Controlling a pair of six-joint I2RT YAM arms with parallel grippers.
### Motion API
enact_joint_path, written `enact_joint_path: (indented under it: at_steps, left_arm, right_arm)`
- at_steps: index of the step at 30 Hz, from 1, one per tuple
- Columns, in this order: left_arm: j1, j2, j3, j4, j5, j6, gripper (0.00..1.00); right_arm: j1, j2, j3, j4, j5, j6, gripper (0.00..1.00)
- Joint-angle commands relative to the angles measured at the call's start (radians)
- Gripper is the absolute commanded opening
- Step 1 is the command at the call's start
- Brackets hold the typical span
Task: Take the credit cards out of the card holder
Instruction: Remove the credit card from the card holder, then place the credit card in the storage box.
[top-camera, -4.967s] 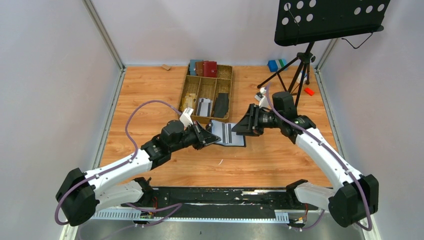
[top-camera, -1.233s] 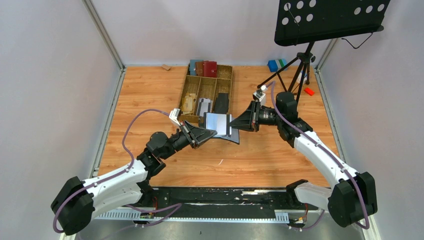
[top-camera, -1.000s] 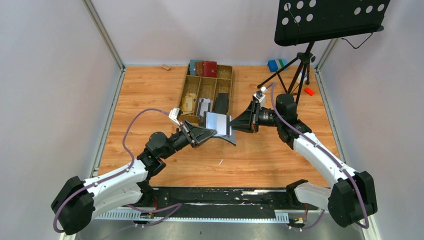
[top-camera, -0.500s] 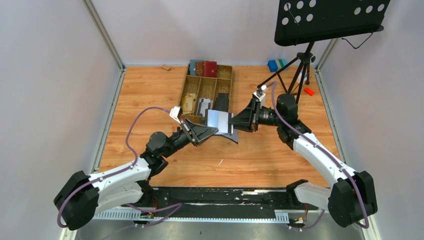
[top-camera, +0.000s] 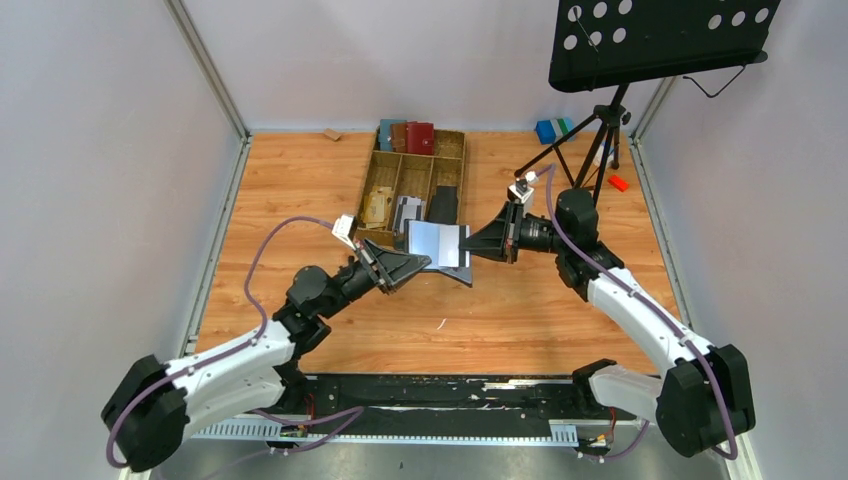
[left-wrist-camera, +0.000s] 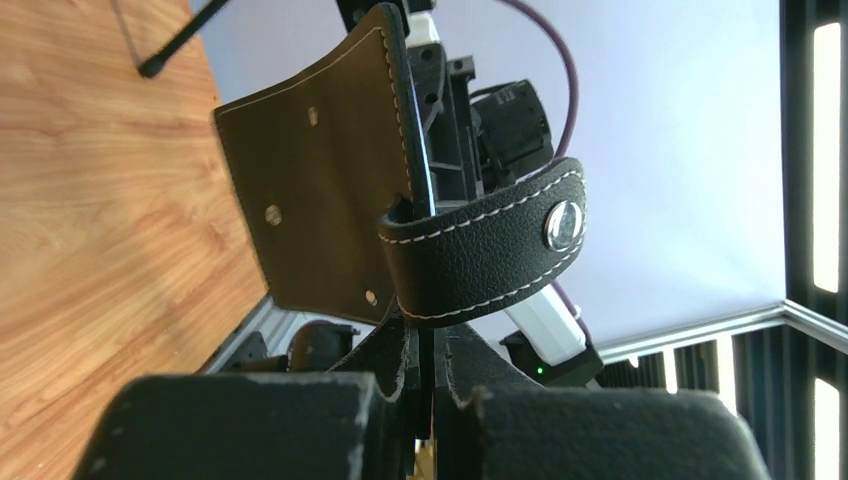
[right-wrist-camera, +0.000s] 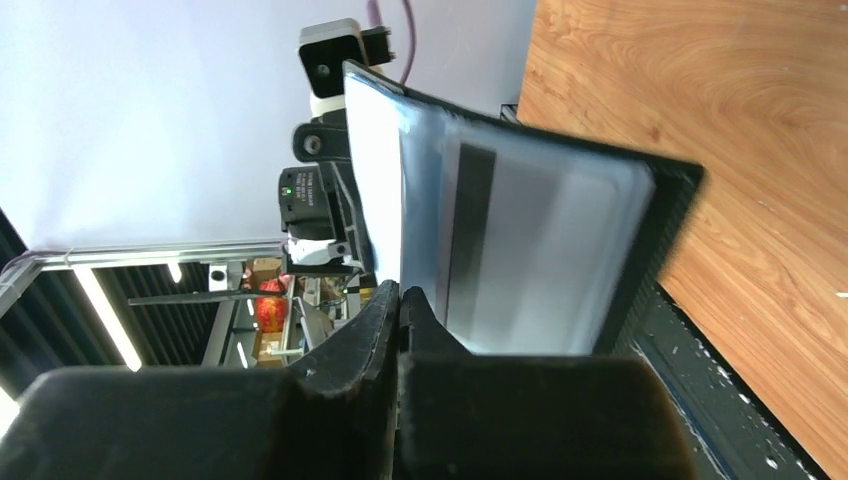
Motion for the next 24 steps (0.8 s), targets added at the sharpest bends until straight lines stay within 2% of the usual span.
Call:
enact_joint_path:
  at_steps: [1, 3, 6, 8, 13, 17, 24]
  left_arm:
    - [0.049, -0.199, 0.014, -0.256, -0.088, 0.07, 0.0]
    - [0.084, -0.283, 0.048, -0.491, -0.108, 0.135, 0.0]
    - [0.147, -0.384, 0.136, -0.93, -0.176, 0.205, 0.0]
    - [0.196, -0.432, 0.162, -1.067, -0.168, 0.234, 0.0]
    - [0.223, -0.478, 0.2, -1.276, -0.164, 0.287, 0.0]
    - [0.223, -0.482, 0.253, -1.44, -0.216, 0.344, 0.0]
    - [0.223, -0.487, 0.267, -1.454, -0.203, 0.414, 0.0]
  right_arm:
    - [-0.029, -0.037, 0.005, -0.132, 0.014, -0.107, 0.0]
    - [-0.043, -0.032, 0.016, -0.191, 0.02, -0.163, 0.0]
    - [-0.058, -0.008, 0.058, -0.289, 0.042, -0.253, 0.0]
    - [-0.058, 0.025, 0.099, -0.326, 0.061, -0.308, 0.0]
    - [-0.041, 0.161, 0.225, -0.381, 0.114, -0.408, 0.0]
    - [0.001, 0.298, 0.338, -0.382, 0.153, -0.438, 0.0]
    - [0.061, 0.561, 0.62, -0.456, 0.262, -0.521, 0.0]
